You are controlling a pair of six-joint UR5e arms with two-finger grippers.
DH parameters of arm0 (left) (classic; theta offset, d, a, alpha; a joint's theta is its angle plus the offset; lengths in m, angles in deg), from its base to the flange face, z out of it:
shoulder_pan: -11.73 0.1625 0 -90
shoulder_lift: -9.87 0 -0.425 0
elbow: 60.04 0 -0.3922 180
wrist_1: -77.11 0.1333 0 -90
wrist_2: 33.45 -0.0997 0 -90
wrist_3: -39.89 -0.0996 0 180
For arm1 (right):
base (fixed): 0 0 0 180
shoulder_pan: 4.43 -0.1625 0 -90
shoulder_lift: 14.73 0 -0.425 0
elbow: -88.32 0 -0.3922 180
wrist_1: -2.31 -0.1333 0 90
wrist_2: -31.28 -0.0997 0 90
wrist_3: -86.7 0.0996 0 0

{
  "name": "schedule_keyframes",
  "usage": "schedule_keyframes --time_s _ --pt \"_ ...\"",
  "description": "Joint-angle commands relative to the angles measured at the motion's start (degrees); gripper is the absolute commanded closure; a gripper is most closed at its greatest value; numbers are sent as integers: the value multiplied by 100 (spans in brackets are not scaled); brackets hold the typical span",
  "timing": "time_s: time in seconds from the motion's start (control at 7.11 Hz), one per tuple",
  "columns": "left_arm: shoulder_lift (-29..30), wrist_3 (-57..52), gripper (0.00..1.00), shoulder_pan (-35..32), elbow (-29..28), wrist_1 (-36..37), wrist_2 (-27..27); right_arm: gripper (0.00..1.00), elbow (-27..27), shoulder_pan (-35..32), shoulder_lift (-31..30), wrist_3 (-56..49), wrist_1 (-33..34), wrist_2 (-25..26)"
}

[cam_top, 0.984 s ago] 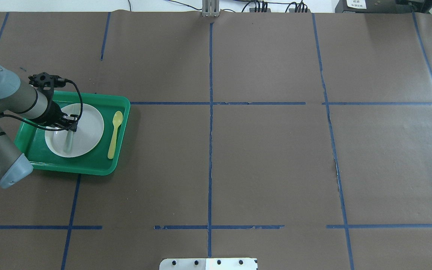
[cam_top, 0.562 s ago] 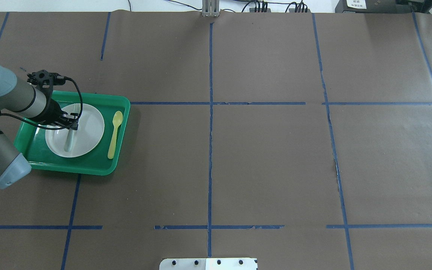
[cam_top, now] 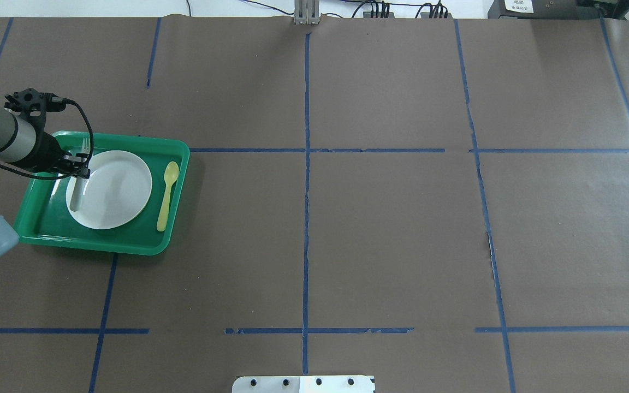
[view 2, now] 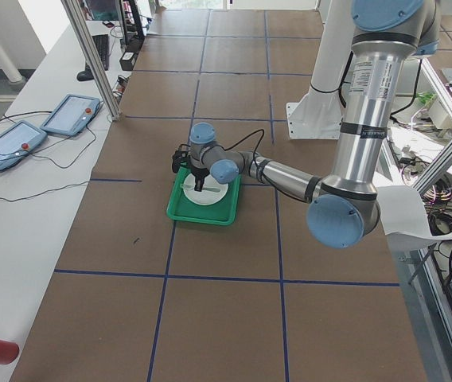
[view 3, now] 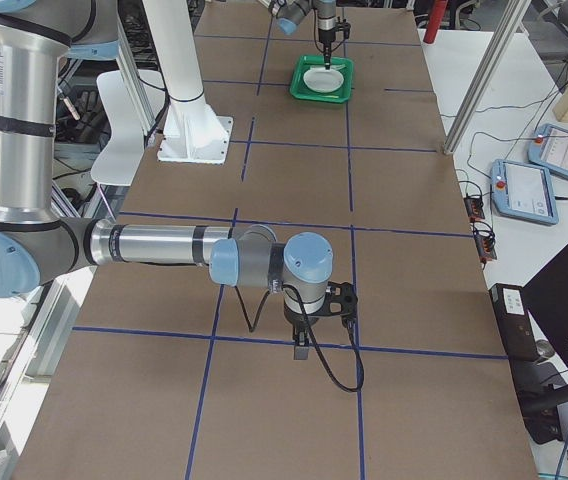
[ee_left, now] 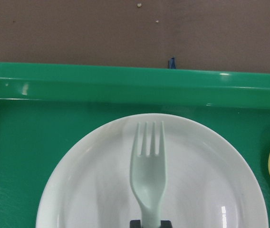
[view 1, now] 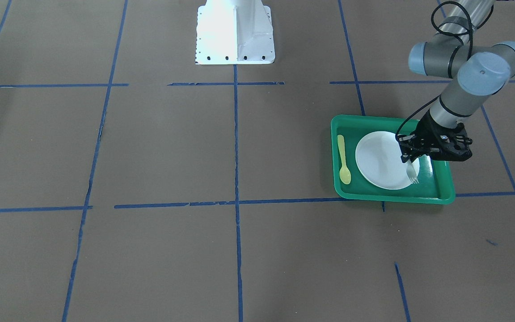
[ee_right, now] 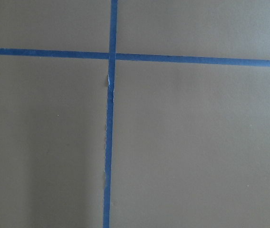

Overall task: Place fork
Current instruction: 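Carry the fork off the plate and lower it onto the tray beside the plate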

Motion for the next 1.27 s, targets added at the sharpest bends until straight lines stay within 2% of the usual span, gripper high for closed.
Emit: schedule_keyframes --time_s 0.0,0.28,0.56,0.7,0.84,1.12 --pt "-114 -383 100 -280 -283 -57 -3 0 -3 0 0 0 0 0" --pt "-387 -314 100 -272 -293 -495 6 0 5 0 0 8 0 0" --pt "-370 -304 100 -254 -293 -497 14 0 -3 0 0 0 0 0" --pt "-370 -339 37 -237 -302 -497 23 0 5 0 0 0 0 0" --pt "-370 -348 0 -237 -258 -497 32 0 5 0 0 0 0 0" --pt "-396 -375 0 -289 -215 -488 442 0 5 0 0 0 0 0"
